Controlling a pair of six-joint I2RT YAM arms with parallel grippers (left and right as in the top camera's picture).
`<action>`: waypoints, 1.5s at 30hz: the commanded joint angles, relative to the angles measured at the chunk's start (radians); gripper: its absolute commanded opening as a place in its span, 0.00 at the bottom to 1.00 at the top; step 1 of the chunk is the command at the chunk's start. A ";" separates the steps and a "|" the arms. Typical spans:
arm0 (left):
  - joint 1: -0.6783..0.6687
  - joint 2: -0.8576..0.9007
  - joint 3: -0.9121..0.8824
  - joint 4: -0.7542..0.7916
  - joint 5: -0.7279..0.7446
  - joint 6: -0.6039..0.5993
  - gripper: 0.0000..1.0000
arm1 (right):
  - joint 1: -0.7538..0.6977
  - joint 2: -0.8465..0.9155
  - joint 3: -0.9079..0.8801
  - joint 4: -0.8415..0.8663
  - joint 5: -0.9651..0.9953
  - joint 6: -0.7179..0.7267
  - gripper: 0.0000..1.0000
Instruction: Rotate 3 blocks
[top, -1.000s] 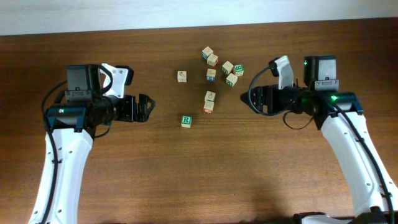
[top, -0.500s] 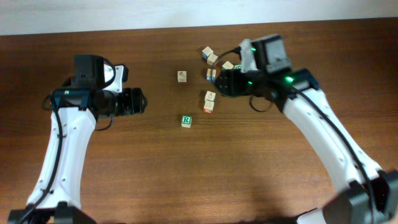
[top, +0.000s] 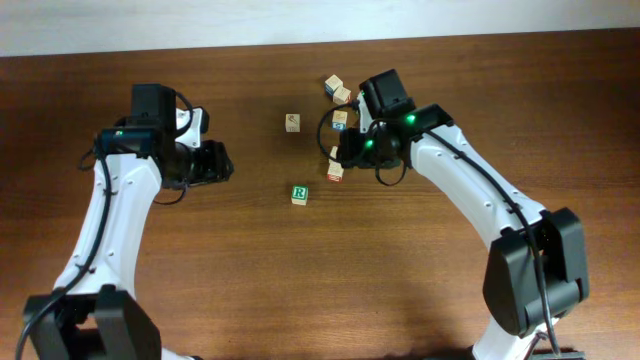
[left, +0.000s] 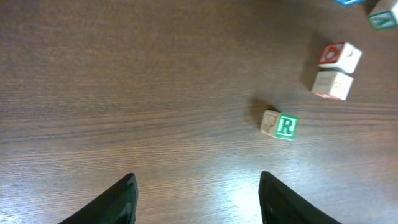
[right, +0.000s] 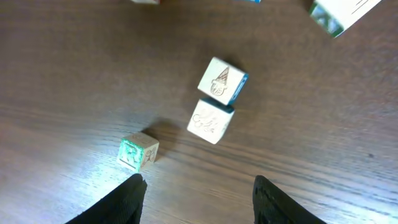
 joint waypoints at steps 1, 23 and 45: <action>0.011 0.020 0.020 0.013 -0.017 -0.013 0.62 | 0.032 0.018 0.011 -0.002 0.015 0.029 0.56; 0.010 0.079 0.014 0.024 -0.016 -0.005 0.56 | 0.051 0.103 0.008 0.108 0.087 0.098 0.48; 0.010 0.087 0.014 0.024 -0.016 -0.004 0.56 | 0.074 0.190 0.007 0.151 0.122 0.173 0.43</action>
